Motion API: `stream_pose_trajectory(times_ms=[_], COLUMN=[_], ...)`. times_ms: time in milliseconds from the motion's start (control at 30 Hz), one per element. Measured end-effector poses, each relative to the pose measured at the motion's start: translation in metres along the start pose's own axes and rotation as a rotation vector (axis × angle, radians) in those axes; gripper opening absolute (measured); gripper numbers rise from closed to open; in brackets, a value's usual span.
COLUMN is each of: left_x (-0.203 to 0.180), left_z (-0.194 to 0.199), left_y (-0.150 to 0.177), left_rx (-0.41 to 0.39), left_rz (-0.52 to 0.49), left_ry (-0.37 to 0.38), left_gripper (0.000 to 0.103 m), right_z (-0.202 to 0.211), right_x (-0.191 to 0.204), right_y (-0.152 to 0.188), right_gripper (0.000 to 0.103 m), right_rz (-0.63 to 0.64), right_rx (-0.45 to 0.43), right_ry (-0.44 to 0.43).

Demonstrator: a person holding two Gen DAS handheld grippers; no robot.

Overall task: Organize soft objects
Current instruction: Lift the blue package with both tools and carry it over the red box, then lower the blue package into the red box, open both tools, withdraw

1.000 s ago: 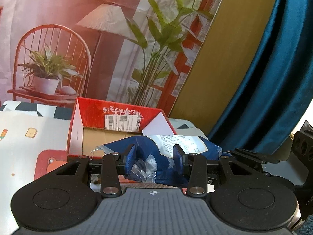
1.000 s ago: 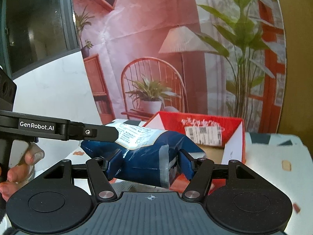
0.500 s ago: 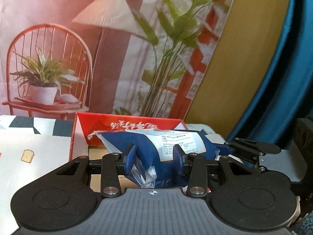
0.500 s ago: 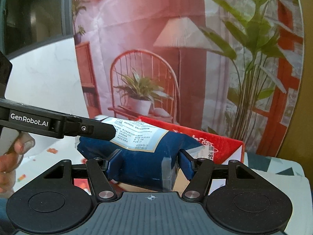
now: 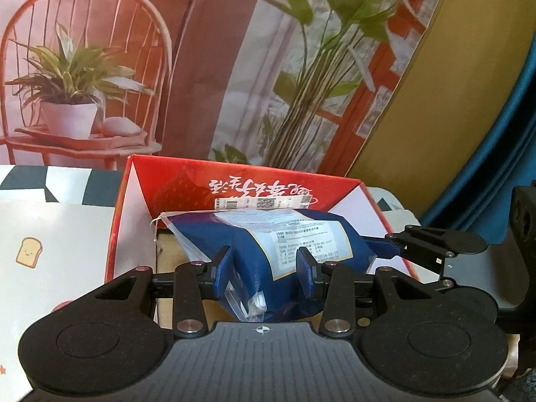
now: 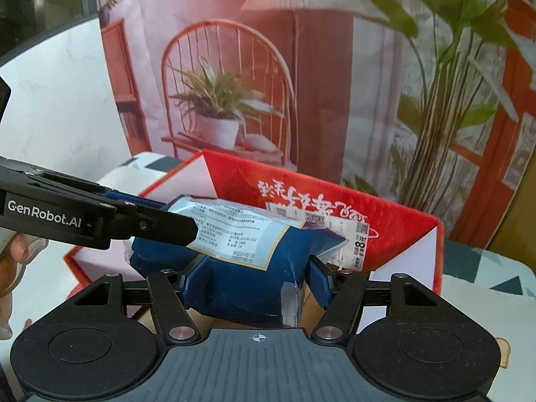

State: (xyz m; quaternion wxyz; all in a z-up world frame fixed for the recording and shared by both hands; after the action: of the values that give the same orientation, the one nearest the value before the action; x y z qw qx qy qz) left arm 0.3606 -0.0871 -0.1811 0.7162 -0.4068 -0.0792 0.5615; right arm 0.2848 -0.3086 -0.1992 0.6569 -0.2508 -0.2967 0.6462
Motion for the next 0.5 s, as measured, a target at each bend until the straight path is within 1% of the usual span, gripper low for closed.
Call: stream_pose_trajectory(times_ms=[200, 333, 400, 467, 500], left_x=[0.003, 0.007, 0.01, 0.012, 0.014], left_z=[-0.02, -0.03, -0.03, -0.026, -0.022], left_y=[-0.002, 0.002, 0.003, 0.004, 0.005], left_rx=[0.035, 0.077, 0.083, 0.084, 0.08], left_rz=[-0.004, -0.013, -0.026, -0.034, -0.036], left_ry=[-0.021, -0.054, -0.077, -0.092, -0.094], left_gripper=[0.043, 0.044, 0.044, 0.044, 0.044], right_z=[-0.02, -0.03, -0.032, -0.029, -0.026], right_x=[-0.007, -0.011, -0.011, -0.011, -0.012], right_y=[0.004, 0.007, 0.01, 0.014, 0.015], right_gripper=[0.06, 0.06, 0.065, 0.072, 0.073], right_rz=[-0.006, -0.027, -0.033, -0.037, -0.042], right_rx=[0.068, 0.121, 0.15, 0.158, 0.159], right_ry=[0.002, 0.0, 0.005, 0.011, 0.015])
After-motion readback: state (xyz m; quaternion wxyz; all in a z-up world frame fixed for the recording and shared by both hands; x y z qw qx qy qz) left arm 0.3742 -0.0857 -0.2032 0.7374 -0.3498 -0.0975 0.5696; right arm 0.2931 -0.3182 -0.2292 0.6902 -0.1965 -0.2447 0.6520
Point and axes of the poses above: each gripper's, at about its wrist camera, not at the fingertips, and z roughly against the way its jaws point, x to its left, y to its underside, the point moved 4 cm from there along -z, roughly the way its jaws point, and after that the axes turned 5 degrees about z, right-handed, at the moved point
